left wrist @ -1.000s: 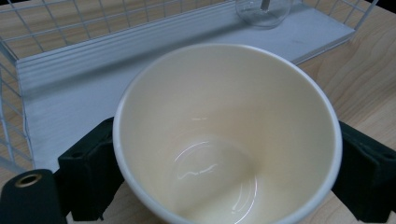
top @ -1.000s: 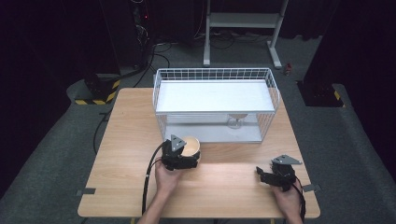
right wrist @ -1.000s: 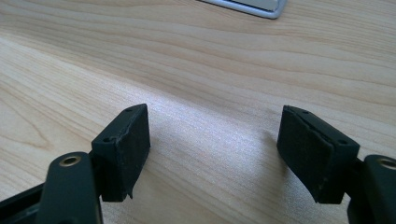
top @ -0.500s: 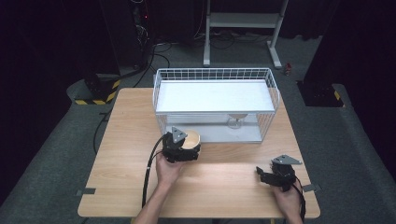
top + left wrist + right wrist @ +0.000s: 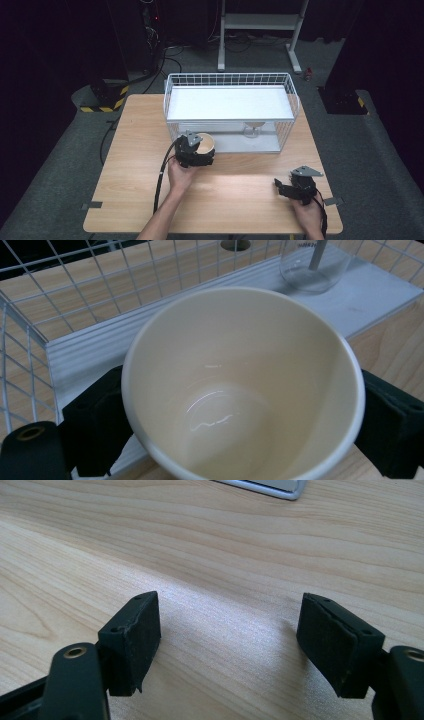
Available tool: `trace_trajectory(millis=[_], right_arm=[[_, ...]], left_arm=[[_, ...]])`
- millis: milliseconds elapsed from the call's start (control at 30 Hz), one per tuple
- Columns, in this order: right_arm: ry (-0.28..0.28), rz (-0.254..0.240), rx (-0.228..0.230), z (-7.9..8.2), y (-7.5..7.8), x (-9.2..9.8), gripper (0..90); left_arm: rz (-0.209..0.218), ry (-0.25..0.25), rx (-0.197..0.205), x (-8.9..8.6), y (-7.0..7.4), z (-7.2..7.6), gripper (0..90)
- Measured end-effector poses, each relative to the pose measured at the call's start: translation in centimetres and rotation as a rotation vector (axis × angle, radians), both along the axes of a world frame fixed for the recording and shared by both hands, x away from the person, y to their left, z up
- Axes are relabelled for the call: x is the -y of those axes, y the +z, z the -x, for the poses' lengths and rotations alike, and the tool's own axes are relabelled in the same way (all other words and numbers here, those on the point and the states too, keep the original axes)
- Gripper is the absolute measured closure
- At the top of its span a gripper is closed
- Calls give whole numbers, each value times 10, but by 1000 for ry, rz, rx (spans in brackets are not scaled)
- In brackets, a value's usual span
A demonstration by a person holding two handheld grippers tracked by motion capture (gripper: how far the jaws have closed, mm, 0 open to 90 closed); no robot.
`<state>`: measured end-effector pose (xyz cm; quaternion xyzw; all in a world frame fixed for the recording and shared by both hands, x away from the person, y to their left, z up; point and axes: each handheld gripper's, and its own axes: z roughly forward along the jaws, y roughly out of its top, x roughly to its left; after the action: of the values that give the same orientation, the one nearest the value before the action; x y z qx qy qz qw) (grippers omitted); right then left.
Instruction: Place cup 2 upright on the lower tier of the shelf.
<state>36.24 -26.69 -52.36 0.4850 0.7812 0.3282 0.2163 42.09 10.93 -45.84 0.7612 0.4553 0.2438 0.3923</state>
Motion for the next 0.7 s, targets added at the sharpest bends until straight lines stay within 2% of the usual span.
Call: trace_trajectory(millis=[100, 233, 400, 700], right_arm=[[-3, -3, -3, 0, 0, 0, 257], [0, 0, 0, 0, 0, 0, 257], [0, 0, 0, 0, 0, 0, 257], [-1, 0, 0, 0, 0, 0, 257]], left_arm=[[23, 22, -5, -3, -2, -4, 99], [21, 34, -15, -5, -5, -9, 99], [25, 53, -10, -6, -8, -13, 99], [20, 54, 11, -6, -10, -16, 99]])
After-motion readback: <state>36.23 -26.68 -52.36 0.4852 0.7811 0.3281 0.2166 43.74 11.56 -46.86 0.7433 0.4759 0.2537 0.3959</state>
